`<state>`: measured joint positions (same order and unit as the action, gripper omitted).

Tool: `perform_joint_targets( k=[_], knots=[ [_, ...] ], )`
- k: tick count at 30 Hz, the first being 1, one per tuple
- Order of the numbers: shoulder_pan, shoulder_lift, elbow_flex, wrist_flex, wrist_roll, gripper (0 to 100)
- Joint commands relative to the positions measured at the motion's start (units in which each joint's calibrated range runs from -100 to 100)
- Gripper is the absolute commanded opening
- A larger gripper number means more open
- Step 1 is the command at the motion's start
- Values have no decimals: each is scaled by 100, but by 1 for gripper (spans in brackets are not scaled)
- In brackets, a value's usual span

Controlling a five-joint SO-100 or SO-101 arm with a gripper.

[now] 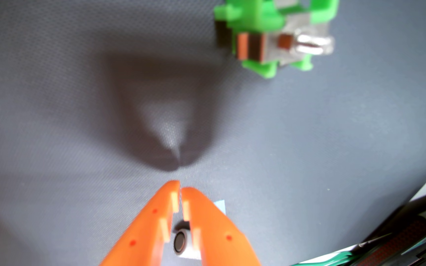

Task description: Insert Battery

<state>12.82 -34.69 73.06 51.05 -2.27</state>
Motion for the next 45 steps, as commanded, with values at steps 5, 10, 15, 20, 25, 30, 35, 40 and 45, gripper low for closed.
perform_joint_targets(
  k=[5, 10, 15, 20, 25, 30, 35, 40, 45],
  knots=[
    [5, -78, -52, -33, -20, 2],
    [5, -78, -52, -33, -20, 2],
    [5, -78, -52, -33, -20, 2],
    [5, -78, -52, -33, -20, 2],
    [5, -78, -52, -33, -20, 2],
    [-7, -78, -52, -33, -4, 2],
    [-7, -78, -52, -33, -10, 2],
    [16, -78, -52, -33, -15, 2],
    [52, -78, -655, 323, 21, 1]
  ],
)
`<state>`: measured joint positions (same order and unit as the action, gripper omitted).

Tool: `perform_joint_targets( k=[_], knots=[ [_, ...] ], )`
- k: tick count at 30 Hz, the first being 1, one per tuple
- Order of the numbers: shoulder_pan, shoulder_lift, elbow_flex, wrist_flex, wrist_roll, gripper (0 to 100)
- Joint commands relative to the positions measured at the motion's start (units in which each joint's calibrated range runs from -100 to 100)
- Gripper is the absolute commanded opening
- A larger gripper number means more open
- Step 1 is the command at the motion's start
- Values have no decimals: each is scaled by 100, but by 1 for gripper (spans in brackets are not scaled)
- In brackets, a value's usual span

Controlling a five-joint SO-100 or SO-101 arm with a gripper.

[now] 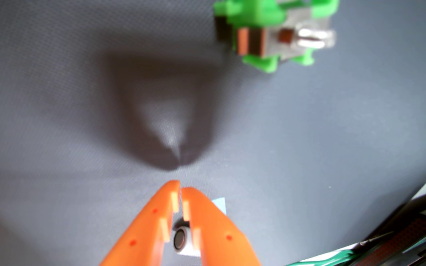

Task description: Insert Battery

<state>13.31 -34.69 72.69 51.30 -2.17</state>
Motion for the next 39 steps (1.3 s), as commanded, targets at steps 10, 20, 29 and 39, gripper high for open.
perform_joint_targets(
  k=[10, 20, 29, 39],
  knots=[
    [62, 5, -2997, 2847, 382, 2],
    [628, 47, -3168, 2770, 2184, 2],
    [1762, 2156, -4059, 2499, 2828, 2],
    [1715, 2798, -4365, 2305, 3415, 2]
  ],
)
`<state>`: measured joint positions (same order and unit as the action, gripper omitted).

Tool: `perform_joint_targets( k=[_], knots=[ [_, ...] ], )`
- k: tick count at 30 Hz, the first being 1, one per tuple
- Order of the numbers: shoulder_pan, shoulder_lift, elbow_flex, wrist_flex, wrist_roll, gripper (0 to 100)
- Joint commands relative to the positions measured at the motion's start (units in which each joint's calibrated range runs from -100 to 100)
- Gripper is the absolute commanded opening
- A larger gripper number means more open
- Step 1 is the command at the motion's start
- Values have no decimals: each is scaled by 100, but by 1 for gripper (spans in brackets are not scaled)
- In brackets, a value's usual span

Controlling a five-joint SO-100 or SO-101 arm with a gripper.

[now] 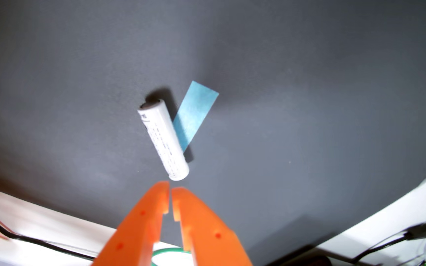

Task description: Insert Battery

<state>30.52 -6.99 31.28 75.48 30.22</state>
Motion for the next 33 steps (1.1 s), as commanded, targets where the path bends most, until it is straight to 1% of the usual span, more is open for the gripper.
perform_joint_targets(
  k=[1, 3, 7, 9, 15, 22, 28, 33],
  knots=[
    [6, 61, -224, -122, 305, 2],
    [6, 94, -224, -97, 454, 2],
    [112, 144, -224, -97, 660, 10],
    [136, 144, -179, -97, 717, 11],
    [159, 153, -161, -97, 768, 12],
    [714, 153, -143, -173, 928, 12],
    [820, 153, -143, -156, 1026, 12],
    [820, 161, -125, -114, 1118, 18]
  ],
)
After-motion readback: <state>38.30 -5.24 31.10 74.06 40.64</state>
